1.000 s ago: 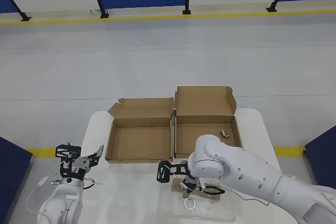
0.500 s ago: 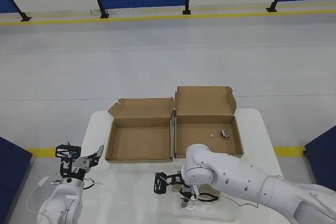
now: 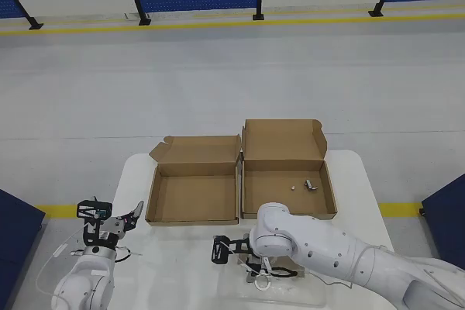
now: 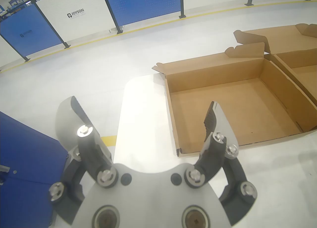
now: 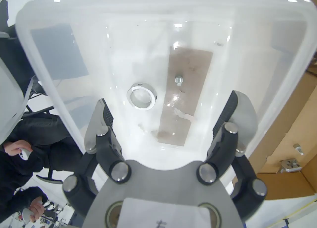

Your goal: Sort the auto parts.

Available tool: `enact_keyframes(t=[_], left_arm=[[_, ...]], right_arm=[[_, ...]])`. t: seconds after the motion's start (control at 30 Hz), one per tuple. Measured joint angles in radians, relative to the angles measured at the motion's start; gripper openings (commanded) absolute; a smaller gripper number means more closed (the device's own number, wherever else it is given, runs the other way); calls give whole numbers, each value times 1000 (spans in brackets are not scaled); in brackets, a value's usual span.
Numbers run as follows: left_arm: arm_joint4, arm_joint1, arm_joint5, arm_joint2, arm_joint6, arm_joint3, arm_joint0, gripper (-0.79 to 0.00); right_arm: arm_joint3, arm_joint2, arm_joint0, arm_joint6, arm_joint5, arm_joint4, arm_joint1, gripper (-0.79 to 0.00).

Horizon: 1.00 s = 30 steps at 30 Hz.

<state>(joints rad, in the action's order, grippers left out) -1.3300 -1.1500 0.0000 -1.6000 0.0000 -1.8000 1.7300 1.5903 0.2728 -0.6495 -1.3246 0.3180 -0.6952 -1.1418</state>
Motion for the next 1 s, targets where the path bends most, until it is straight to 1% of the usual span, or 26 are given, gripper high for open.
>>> enact_keyframes(t=[0.17,0.37,0.67,0.77,1.0], left_arm=[[0,0,0,0,0,0,0,0],[0,0,0,0,0,0,0,0],[0,0,0,0,0,0,0,0],[0,0,0,0,0,0,0,0],[0,0,0,0,0,0,0,0]], right_arm=[[-45,3,-7,25,-6,-18,-12,0],[-83,-9,-12,30,15,-20,-34,0],[-84,-12,-18,36,17,-26,-34,0],[-104,-22,-35,55,19,-55,-39,0],[-117,-22,-36,57,30,-57,-46,0]])
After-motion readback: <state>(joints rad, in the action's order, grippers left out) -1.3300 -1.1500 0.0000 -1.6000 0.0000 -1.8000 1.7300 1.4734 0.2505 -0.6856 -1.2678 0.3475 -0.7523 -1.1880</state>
